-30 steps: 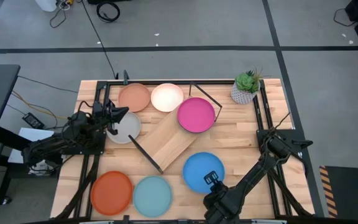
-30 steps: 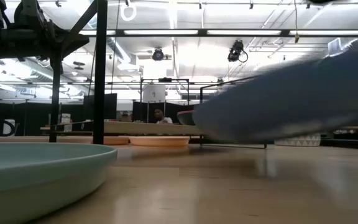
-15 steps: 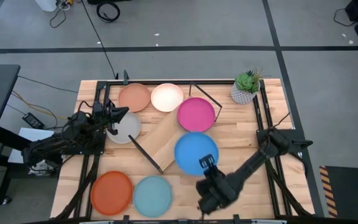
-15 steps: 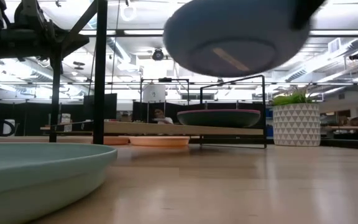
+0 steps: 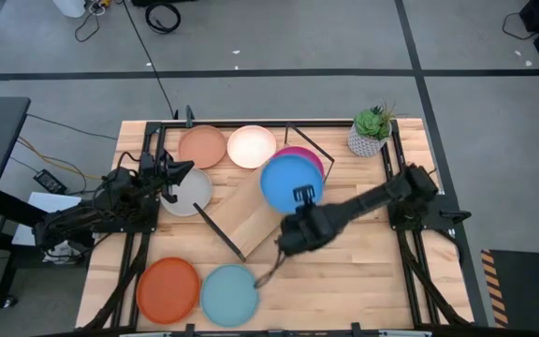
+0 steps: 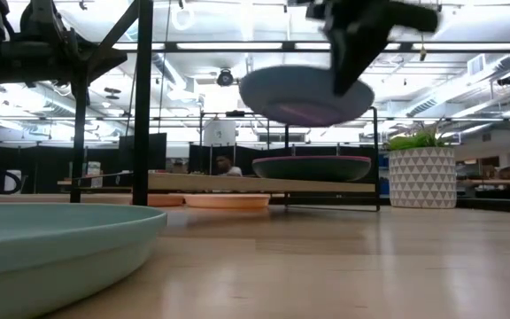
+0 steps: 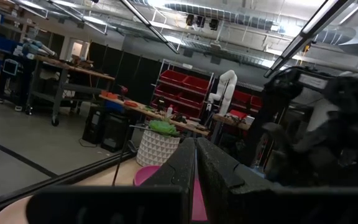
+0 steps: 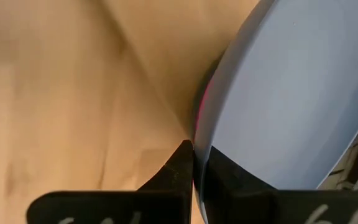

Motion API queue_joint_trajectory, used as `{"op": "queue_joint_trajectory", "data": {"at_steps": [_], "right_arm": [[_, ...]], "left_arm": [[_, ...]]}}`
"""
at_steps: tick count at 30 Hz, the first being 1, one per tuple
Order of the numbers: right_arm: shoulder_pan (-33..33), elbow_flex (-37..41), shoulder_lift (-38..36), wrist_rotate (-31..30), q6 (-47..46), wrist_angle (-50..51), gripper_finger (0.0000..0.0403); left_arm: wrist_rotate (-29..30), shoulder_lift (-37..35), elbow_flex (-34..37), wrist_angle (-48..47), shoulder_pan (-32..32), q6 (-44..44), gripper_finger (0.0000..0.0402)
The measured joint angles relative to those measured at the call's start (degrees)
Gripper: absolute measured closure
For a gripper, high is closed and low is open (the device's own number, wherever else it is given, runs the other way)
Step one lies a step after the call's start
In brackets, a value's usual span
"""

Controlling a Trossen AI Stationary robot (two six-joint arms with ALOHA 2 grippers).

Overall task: Place and stack plates onto a shelf
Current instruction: Stack the blue plate on top of the pink plate

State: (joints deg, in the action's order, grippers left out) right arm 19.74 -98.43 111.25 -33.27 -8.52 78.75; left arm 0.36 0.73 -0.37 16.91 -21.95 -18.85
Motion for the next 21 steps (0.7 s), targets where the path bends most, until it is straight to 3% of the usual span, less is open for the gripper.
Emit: {"op": "queue_joint_trajectory", "data": {"at_steps": [8,11,15,21], "right_arm": [[-9.8,13.9,-5.0,0.8,4.0,-12.9,0.038],[-12.8,17.7,-6.2,5.2,5.7,-17.6,0.038],[-15.4,19.6,-6.5,11.5,7.0,-21.2,0.0371],[-16.2,18.9,-6.5,11.8,8.3,-21.7,0.0336]], "left_arm": [[0.0,0.0,0.0,0.0,0.0,0.0,0.0377],[0.0,0.0,0.0,0.0,0.0,0.0,0.0377],[0.0,0.0,0.0,0.0,0.0,0.0,0.0377],[0.0,0.0,0.0,0.0,0.0,0.0,0.0377]]}}
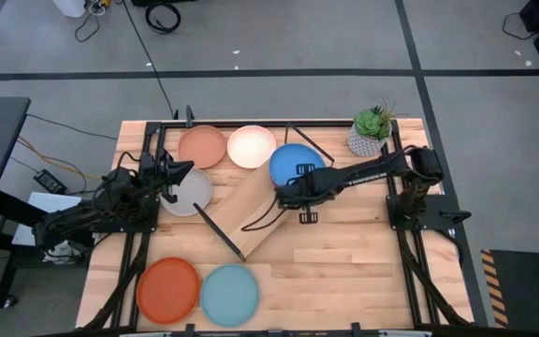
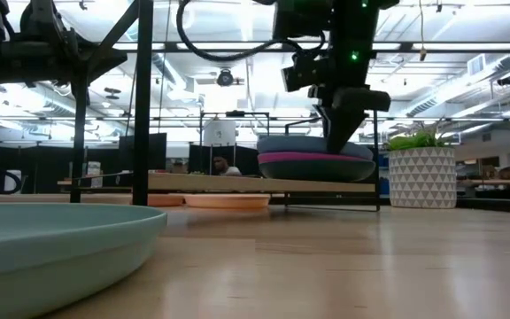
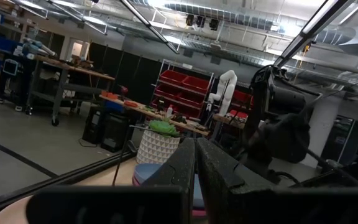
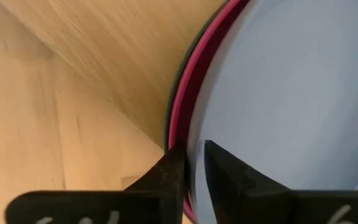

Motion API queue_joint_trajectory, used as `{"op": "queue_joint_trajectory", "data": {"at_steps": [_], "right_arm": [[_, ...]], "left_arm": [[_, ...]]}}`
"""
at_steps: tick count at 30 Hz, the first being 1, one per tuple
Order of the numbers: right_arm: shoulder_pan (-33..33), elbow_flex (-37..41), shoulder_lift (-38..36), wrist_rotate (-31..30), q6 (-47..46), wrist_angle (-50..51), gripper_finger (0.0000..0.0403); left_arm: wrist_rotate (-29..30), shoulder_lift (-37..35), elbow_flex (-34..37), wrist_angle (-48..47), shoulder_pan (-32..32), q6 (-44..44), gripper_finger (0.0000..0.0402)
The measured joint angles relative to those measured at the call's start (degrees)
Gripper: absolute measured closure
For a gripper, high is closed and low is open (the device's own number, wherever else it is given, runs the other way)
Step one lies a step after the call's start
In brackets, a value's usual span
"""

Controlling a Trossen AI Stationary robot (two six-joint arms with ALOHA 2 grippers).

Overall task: Place and stack plates onto a shelf
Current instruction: Stack the blue plate on top of the pink plate, then put the brown plate on the shelf

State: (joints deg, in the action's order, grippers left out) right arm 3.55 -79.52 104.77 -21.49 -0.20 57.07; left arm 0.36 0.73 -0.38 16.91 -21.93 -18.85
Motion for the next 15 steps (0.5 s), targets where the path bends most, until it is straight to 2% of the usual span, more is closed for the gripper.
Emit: {"op": "queue_joint_trajectory", "data": {"at_steps": [9,15], "right_arm": [[1.3,-6.2,0.0,0.1,1.4,3.9,0.0322],[3.9,-10.5,0.0,1.9,-4.4,9.4,0.0321]], "left_arm": [[0.0,0.0,0.0,0.0,0.0,0.0,0.0377],[0.0,0.0,0.0,0.0,0.0,0.0,0.0377]]}}
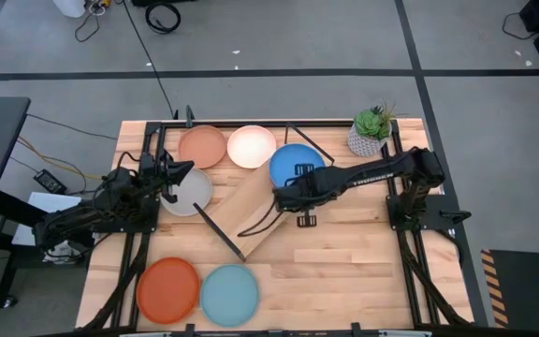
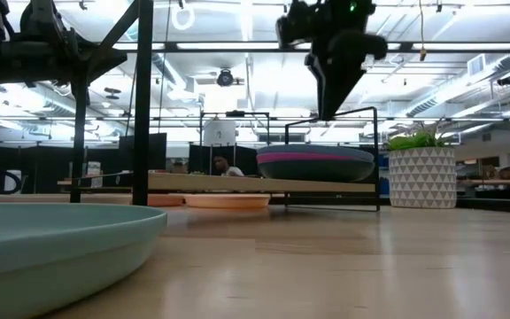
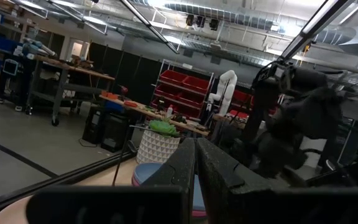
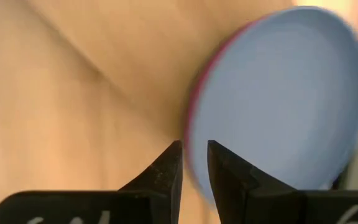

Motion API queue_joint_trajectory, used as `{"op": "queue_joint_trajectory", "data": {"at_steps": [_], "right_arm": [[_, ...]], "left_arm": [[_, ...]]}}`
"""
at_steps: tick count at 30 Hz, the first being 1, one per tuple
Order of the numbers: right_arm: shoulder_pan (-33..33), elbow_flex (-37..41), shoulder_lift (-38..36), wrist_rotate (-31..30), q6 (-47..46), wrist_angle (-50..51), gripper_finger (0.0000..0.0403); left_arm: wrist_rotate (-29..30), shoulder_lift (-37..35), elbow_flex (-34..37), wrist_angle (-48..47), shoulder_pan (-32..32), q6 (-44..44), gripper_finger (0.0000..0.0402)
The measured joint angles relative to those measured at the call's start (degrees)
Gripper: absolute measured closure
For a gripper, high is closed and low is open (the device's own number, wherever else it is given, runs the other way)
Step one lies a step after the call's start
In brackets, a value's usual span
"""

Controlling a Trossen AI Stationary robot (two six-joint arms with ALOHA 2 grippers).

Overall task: Place and stack plates onto a shelf
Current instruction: Put the brown plate on the shelf

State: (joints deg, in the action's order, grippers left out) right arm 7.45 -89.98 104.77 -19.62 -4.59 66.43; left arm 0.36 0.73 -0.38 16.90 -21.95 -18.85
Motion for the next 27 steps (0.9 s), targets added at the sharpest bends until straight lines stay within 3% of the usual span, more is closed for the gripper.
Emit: {"op": "queue_joint_trajectory", "data": {"at_steps": [6,14,20,27], "right_arm": [[6.6,1.0,-0.2,1.4,-8.3,0.5,0.0322],[18.7,9.3,-0.3,-8.2,-16.6,-8.7,0.0325],[23.4,19.9,-0.3,-10.6,-12.1,-25.6,0.0325],[21.0,29.2,-3.2,-9.1,-4.2,-40.3,0.0325]], "left_arm": [[0.0,0.0,0.0,0.0,0.0,0.0,0.0377],[0.0,0.0,0.0,0.0,0.0,0.0,0.0377],[0.0,0.0,0.0,0.0,0.0,0.0,0.0377],[0.0,0.0,0.0,0.2,0.0,0.0,0.0377]]}}
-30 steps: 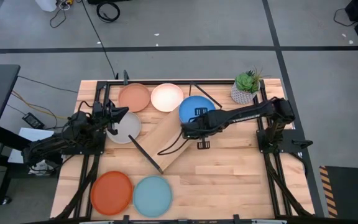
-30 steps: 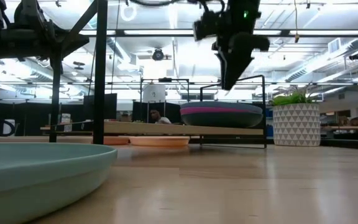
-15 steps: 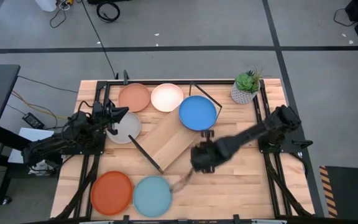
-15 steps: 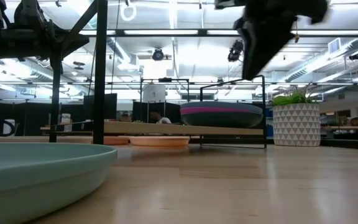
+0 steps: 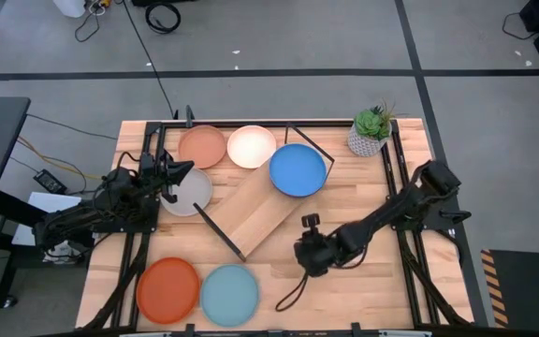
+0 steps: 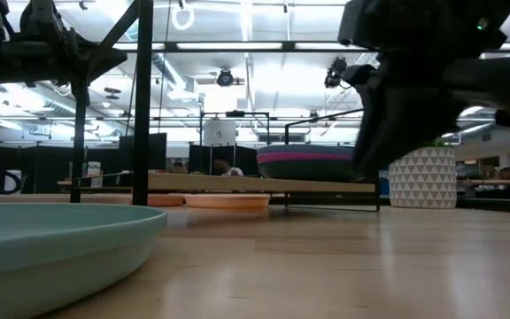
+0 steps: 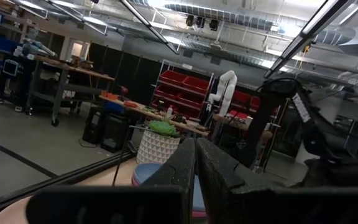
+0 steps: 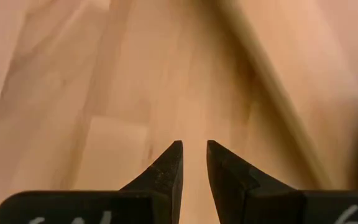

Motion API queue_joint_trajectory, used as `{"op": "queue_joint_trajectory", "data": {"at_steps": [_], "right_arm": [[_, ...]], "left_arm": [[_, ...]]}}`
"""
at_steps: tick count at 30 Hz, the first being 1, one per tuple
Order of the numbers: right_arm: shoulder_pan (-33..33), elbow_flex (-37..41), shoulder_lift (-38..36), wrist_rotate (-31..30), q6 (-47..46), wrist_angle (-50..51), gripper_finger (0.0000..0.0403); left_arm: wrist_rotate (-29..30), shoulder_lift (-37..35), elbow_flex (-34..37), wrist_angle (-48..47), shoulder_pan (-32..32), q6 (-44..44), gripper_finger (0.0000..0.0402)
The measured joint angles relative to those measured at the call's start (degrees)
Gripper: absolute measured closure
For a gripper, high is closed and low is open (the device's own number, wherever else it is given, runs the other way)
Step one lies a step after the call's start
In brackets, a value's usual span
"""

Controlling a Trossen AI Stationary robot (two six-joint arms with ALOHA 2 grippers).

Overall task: Place and stack plates onto a shelf
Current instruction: Put the brown plate on the shelf

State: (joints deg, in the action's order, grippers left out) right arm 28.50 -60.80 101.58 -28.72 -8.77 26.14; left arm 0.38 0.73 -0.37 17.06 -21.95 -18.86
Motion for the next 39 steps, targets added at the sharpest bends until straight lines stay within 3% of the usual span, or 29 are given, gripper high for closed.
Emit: {"op": "queue_joint_trajectory", "data": {"at_steps": [3,9,14,19,28,35,39], "right_arm": [[-1.2,5.8,-4.1,-0.3,5.2,-11.2,0.0325],[-6.2,19.4,-12.0,5.3,17.4,-39.5,0.0325],[-9.8,25.8,-15.3,6.8,20.3,-53.0,0.0325],[-11.7,27.4,-16.1,6.8,20.3,-56.7,0.0325],[-13.8,30.0,-16.0,-1.7,26.2,-58.9,0.0325],[-18.6,36.8,-15.9,-1.9,29.9,-72.0,0.0325],[-20.0,37.6,-15.9,0.3,27.2,-73.7,0.0325]], "left_arm": [[0.0,0.0,0.0,0.0,0.0,0.0,0.0377],[2.8,0.0,0.0,3.1,0.0,0.0,0.0377],[3.0,0.0,0.0,4.1,0.0,0.0,0.0377],[5.4,0.0,0.0,4.4,0.0,0.8,0.0377],[9.3,0.0,0.0,4.1,0.0,1.5,0.0377],[13.1,0.0,-0.3,5.2,0.0,0.1,0.0377],[13.1,1.7,-5.3,-2.6,-0.2,2.7,0.0382]]}}
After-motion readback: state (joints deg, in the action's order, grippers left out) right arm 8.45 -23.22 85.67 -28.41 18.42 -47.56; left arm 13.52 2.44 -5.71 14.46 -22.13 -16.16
